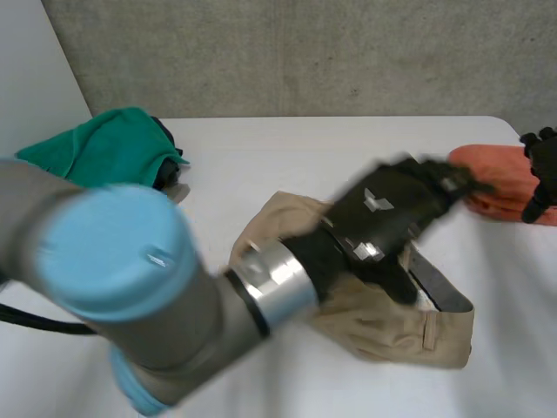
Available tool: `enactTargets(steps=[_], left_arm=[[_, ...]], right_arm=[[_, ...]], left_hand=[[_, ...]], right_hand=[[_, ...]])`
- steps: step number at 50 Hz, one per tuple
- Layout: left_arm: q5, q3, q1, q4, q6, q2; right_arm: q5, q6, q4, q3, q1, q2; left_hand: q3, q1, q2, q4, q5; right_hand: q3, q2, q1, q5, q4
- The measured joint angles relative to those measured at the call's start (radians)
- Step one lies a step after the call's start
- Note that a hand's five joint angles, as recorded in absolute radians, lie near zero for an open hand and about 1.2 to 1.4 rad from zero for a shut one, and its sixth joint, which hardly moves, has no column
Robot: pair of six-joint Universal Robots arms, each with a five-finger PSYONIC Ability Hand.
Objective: Fold the laundry.
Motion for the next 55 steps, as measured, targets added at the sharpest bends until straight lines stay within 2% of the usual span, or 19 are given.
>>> enactTargets(steps=[2,7,14,21,25,28,34,37,39,40,41,42,44,47,50,51,55], left_arm=[[-0.014,-0.023,0.046,0.01,0.005,0.048],[-0.072,-0.1,0.22,0.025,-0.002,0.188],[-0.107,-0.185,0.387,-0.028,-0.009,0.263],[-0.113,-0.263,0.532,-0.14,0.008,0.262],[-0.109,-0.282,0.589,-0.168,0.033,0.215],[-0.106,-0.284,0.615,-0.173,0.054,0.175],[-0.1,-0.274,0.647,-0.164,0.094,0.098],[-0.099,-0.265,0.652,-0.153,0.101,0.077],[-0.097,-0.251,0.653,-0.139,0.102,0.059],[-0.097,-0.246,0.652,-0.134,0.102,0.054],[-0.095,-0.235,0.649,-0.126,0.1,0.045],[-0.094,-0.227,0.647,-0.12,0.098,0.037],[-0.09,-0.209,0.64,-0.112,0.094,0.023],[-0.08,-0.172,0.624,-0.1,0.086,-0.008],[-0.059,-0.113,0.6,-0.095,0.079,-0.062],[-0.048,-0.085,0.589,-0.096,0.077,-0.087],[-0.002,0.001,0.556,-0.115,0.068,-0.171]], right_arm=[[-0.006,0.004,0.015,-0.006,0.022,-0.011],[-0.015,0.036,0.091,-0.033,0.132,-0.08],[-0.018,0.111,0.27,-0.104,0.3,-0.121],[-0.016,0.247,0.506,-0.248,0.449,-0.009],[0.001,0.313,0.547,-0.364,0.481,0.124],[0.017,0.336,0.552,-0.428,0.486,0.198],[0.078,0.385,0.578,-0.641,0.491,0.449],[0.09,0.4,0.599,-0.693,0.497,0.517],[0.097,0.413,0.615,-0.732,0.506,0.57],[0.098,0.415,0.617,-0.737,0.508,0.576],[0.104,0.421,0.618,-0.753,0.514,0.594],[0.106,0.423,0.615,-0.758,0.517,0.597],[0.111,0.423,0.603,-0.757,0.525,0.585],[0.114,0.415,0.568,-0.728,0.54,0.528],[0.102,0.387,0.498,-0.643,0.562,0.393],[0.084,0.359,0.453,-0.581,0.573,0.306],[0.024,0.269,0.351,-0.428,0.598,0.109]], left_hand=[[0.0,0.0,0.0,0.0,0.0],[0.0,0.0,0.0,0.0,0.0],[0.0,0.0,0.0,0.0,0.0],[0.0,0.0,0.0,0.0,0.0],[0.0,0.0,0.0,0.0,0.0],[0.0,0.0,0.0,0.0,0.0],[0.0,0.0,0.0,0.0,0.0],[0.0,0.0,0.0,0.0,0.0],[0.0,0.0,0.0,0.0,0.0],[0.0,0.0,0.0,0.0,0.0],[0.0,0.0,0.0,0.0,0.0],[0.0,0.0,0.0,0.0,0.0],[0.0,0.0,0.0,0.0,0.0],[0.0,0.0,0.0,0.0,0.0],[0.0,0.0,0.0,0.0,0.0],[0.0,0.0,0.0,0.0,0.0],[0.0,0.0,0.0,0.0,0.0]], right_hand=[[0.0,0.0,0.0,0.0,0.0],[0.0,0.0,0.0,0.0,0.0],[0.0,0.0,0.0,0.0,0.0],[0.001,0.001,0.0,0.0,0.001],[0.042,0.033,0.004,0.034,0.039],[0.063,0.054,0.004,0.052,0.056],[0.066,0.056,0.004,0.058,0.059],[0.118,0.109,0.069,0.103,0.111],[0.373,0.388,0.373,0.361,0.366],[0.453,0.452,0.434,0.42,0.447],[0.739,0.749,0.692,0.71,0.731],[0.849,0.861,0.779,0.814,0.839],[0.94,0.948,0.828,0.899,0.933],[0.966,0.959,0.829,0.943,0.968],[0.972,0.959,0.845,0.955,0.973],[0.972,0.959,0.845,0.958,0.976],[0.975,0.959,0.845,0.958,0.98]])
